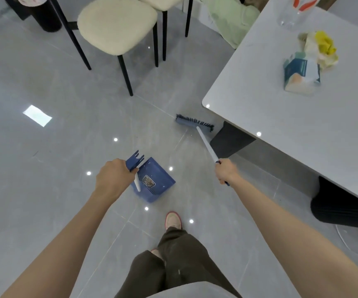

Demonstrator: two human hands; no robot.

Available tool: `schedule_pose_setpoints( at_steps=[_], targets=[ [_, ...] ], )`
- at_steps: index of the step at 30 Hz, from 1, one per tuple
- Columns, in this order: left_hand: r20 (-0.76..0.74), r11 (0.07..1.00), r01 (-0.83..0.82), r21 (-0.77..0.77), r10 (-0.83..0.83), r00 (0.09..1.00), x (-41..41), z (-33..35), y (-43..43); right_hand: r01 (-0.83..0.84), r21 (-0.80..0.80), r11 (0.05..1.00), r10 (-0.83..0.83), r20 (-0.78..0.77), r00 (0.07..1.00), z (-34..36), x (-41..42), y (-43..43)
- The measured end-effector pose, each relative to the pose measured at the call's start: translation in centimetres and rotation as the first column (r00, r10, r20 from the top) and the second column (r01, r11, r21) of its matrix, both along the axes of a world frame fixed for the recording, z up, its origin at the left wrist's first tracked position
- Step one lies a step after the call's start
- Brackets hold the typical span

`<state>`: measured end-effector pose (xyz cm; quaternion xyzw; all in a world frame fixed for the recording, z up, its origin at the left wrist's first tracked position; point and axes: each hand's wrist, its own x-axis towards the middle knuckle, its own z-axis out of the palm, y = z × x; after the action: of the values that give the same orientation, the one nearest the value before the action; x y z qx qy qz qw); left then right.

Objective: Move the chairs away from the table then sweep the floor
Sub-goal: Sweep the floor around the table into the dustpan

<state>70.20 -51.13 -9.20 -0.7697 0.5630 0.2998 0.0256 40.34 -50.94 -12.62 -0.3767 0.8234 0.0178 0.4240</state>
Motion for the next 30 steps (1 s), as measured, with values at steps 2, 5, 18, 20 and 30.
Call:
schedule_pose_setpoints(
  at_steps=[2, 5, 18, 20, 30],
  targets=[
    [-0.004, 1.000, 0.009, -0.003, -0.009, 1.000, -0.5, -0.1, -1.7, -0.019, 0.021, 1.000, 0.019, -0.011, 1.000, -0.3, -0.1, -1.8],
    [-0.009, 1.000, 0.012, 0.001, -0.012, 1.000, -0.4, -0.2, -3.2, -0.067, 0.158, 0.985, 0.064, 0.020, 0.998, -0.7, -0.3, -2.6],
    [-0.011, 0.992, 0.124, -0.011, -0.125, 0.992, 0.3, 0.3, -5.5, 0.057, 0.507, 0.860, -0.242, 0.307, 0.920, 3.9, 2.7, 2.3],
    [-0.017, 0.989, 0.144, -0.012, -0.144, 0.989, 0.3, 0.4, -5.7, 0.090, 0.531, 0.842, -0.324, 0.367, 0.872, 5.4, 2.5, 2.9],
    [-0.078, 0.996, 0.091, -0.004, -0.091, 0.993, 2.7, 0.7, -3.6, 0.125, 0.320, 0.939, -0.246, 0.374, 0.894, 10.6, 2.8, 2.0]
  ],
)
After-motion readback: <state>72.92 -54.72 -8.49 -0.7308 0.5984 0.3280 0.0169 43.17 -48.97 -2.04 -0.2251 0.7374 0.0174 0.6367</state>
